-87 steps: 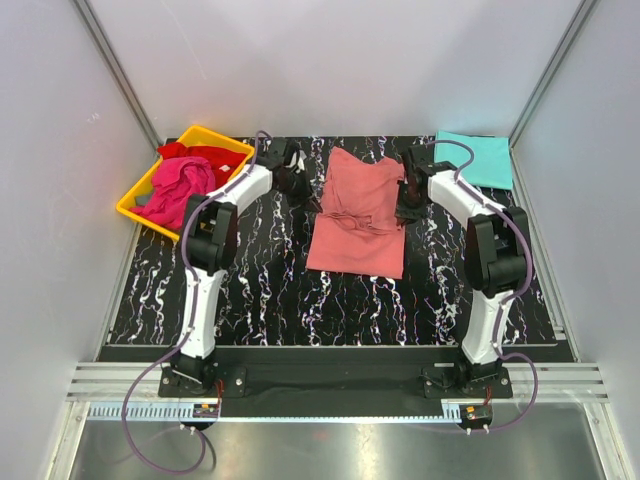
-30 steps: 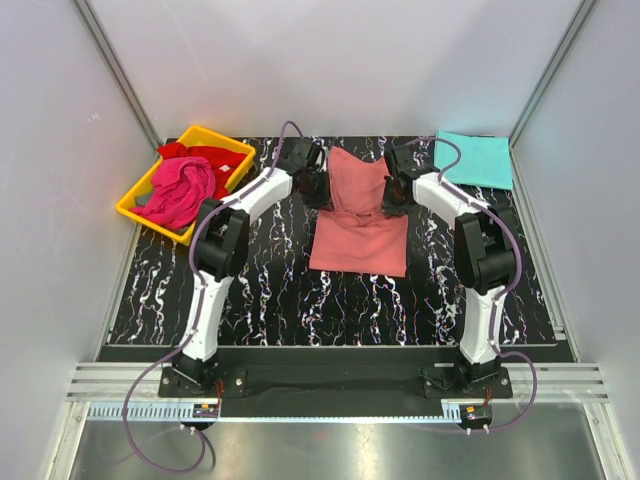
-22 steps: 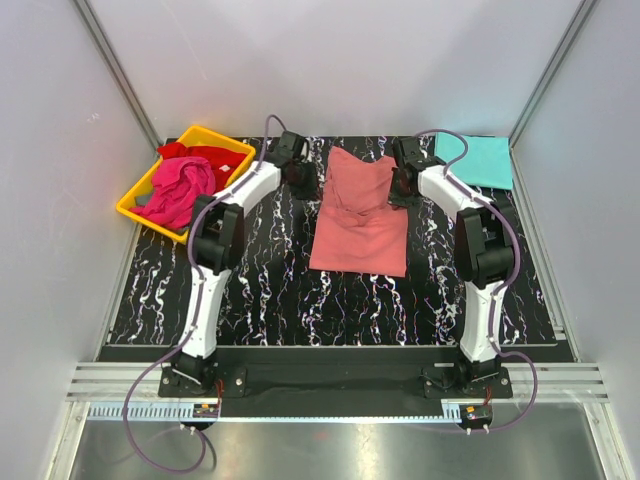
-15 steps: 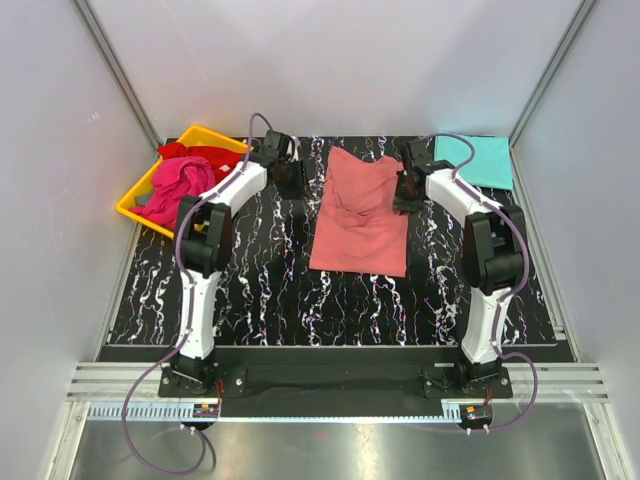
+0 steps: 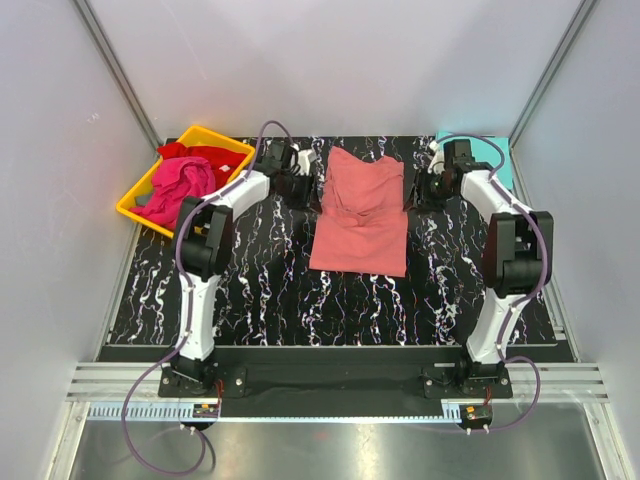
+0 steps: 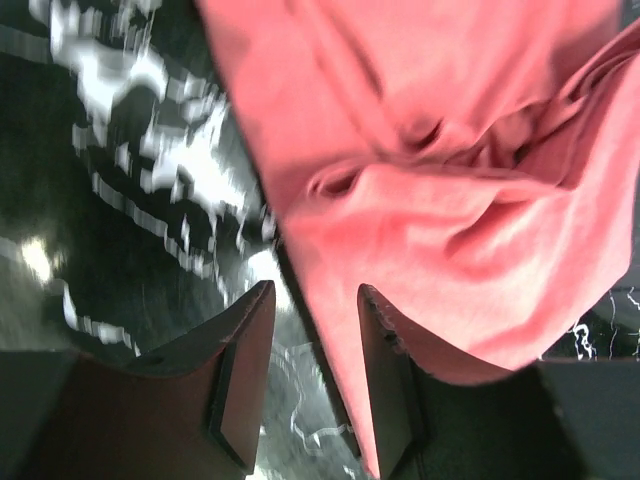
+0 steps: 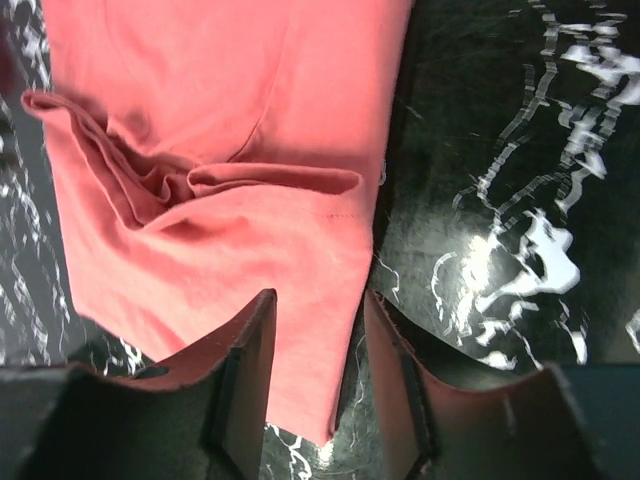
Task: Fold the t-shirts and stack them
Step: Fold the tshirt
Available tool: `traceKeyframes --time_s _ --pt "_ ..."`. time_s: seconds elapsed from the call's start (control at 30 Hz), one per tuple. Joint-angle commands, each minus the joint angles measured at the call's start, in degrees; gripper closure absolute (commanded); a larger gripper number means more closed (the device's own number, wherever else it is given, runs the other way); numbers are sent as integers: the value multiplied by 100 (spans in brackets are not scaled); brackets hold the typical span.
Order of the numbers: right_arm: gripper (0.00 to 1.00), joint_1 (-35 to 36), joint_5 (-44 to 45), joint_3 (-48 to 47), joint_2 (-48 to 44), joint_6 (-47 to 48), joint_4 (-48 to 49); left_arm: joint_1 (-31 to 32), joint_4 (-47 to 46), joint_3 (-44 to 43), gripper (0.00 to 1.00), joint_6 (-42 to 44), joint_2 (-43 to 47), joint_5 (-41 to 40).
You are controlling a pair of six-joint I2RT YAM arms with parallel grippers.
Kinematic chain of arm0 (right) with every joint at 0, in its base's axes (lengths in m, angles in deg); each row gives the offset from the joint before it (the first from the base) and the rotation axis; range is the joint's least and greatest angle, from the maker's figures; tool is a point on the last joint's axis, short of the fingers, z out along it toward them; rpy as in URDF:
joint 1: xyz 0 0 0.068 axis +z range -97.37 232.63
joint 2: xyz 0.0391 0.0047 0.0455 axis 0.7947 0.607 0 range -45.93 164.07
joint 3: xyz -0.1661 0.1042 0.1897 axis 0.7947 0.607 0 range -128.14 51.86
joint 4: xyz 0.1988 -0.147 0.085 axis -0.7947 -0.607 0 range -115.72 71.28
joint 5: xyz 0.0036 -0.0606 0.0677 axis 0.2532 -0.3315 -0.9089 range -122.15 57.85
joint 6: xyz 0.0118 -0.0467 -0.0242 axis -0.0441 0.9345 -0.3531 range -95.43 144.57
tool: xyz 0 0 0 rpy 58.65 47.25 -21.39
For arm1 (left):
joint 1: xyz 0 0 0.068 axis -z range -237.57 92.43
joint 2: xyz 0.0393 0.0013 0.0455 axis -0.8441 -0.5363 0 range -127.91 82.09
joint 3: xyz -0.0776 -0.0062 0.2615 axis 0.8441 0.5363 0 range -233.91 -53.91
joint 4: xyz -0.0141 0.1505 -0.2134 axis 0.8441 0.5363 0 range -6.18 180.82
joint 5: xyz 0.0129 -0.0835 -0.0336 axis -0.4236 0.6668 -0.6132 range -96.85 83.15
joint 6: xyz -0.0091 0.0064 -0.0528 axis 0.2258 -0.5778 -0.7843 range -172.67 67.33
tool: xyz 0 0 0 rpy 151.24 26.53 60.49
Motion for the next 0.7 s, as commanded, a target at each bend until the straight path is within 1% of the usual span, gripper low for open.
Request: traceKeyframes --time_s 0.0,0.13,0.23,0.43,0.67 --pt "52 -127 -879 -233 323 581 -52 -30 30 -597 57 502 -326 563" --pt "50 -224 -1073 -452 639 766 -149 -30 163 -923 56 599 -616 651" --pt "50 -250 -1012 -620 868 1020 -254 -30 295 -1134 56 687 -766 616" --pt "51 -268 -1162 -875 1176 1091 -255 -39 304 -1319 56 784 -907 704" --pt "54 -267 -1267 -998 1281 1091 -114 -39 269 -1407 57 845 -969 730"
